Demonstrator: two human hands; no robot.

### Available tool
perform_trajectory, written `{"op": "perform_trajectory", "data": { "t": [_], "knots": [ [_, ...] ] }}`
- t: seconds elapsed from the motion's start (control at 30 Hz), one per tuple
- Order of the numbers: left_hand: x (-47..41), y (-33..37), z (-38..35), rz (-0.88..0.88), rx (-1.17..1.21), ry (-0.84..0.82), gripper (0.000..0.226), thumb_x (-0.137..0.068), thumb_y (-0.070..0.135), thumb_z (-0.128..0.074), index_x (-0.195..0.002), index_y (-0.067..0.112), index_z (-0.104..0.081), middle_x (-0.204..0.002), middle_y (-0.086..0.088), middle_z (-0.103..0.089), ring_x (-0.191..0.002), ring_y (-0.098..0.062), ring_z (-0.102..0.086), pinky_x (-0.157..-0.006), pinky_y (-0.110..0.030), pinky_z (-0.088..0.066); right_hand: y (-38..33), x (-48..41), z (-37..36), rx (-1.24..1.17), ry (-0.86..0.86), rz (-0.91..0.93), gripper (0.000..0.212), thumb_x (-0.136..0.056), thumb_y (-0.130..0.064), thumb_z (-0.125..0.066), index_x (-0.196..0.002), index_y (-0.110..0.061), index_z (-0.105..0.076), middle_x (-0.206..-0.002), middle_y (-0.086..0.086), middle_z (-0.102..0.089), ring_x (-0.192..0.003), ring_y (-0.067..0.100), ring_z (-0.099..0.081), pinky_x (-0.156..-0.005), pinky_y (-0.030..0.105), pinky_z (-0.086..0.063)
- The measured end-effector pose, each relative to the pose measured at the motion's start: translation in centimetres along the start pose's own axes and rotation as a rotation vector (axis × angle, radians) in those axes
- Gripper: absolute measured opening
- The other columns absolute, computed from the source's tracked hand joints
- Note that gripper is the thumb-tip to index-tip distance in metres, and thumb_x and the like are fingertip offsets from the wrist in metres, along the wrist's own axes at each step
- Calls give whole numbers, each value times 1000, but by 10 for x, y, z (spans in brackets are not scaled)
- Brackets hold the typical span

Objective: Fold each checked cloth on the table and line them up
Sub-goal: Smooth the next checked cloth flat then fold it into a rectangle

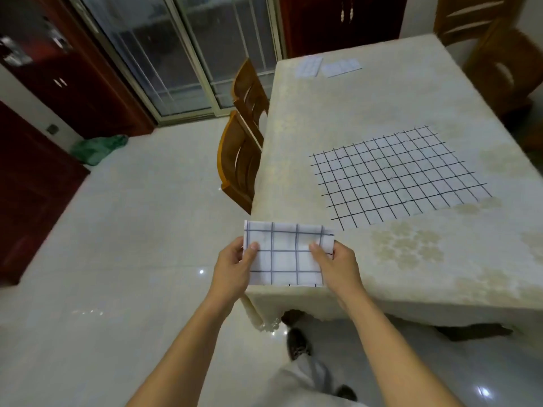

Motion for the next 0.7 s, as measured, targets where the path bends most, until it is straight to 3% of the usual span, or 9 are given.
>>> {"op": "perform_trajectory", "data": {
  "t": [0.1,0.17,0.27,0.4,0.53,0.7],
  "knots": [
    [13,1,14,-9,5,23,18,-103,36,-53,-117,32,-63,-103,14,-72,-94,1,-68,-65,-14,-55,-10,15,-11,-11,-15,23,23,-94,-29,-65,-74,-18,-62,-65,-8,-62,-61,-2,-56,-54,13,-42],
    [20,-5,22,-6,0,51,17,-102,38,-53,-117,35,-61,-105,17,-69,-95,0,-68,-64,-14,-55,-18,21,-19,-1,-20,40,24,-95,-26,-64,-72,-22,-58,-64,-11,-58,-52,-8,-52,-49,8,-38],
    [23,-15,43,3,24,93,11,-102,39,-53,-109,40,-61,-100,20,-70,-92,6,-66,-63,-13,-53,-26,27,-41,11,-41,59,18,-97,-27,-61,-81,-19,-62,-72,-8,-64,-58,-8,-56,-50,7,-40],
    [22,-31,103,4,39,172,17,-103,38,-52,-113,33,-65,-102,13,-70,-94,-4,-66,-70,-15,-49,-40,31,-103,70,-130,81,16,-98,-33,-59,-101,-19,-67,-90,-4,-72,-82,7,-68,-57,12,-49],
    [20,-64,192,39,137,280,19,-103,35,-53,-108,28,-70,-98,7,-75,-88,-5,-70,-75,-25,-55,-69,34,-203,101,-210,133,9,-97,-30,-60,-97,-23,-66,-90,-6,-71,-82,7,-68,-57,12,-49],
    [7,-100,309,58,240,408,20,-104,31,-54,-101,23,-72,-91,5,-77,-82,-5,-72,-67,-19,-51,-97,45,-333,166,-309,203,8,-96,-28,-62,-90,-25,-67,-84,-6,-72,-78,5,-69,-60,14,-51]
  ]
}}
Point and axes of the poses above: each hand's wrist, its own x-axis away from the middle knuckle, its own z-axis out of the back of the hand, y = z × x, the point moved 10 cm from there along -x, towards the middle knuckle
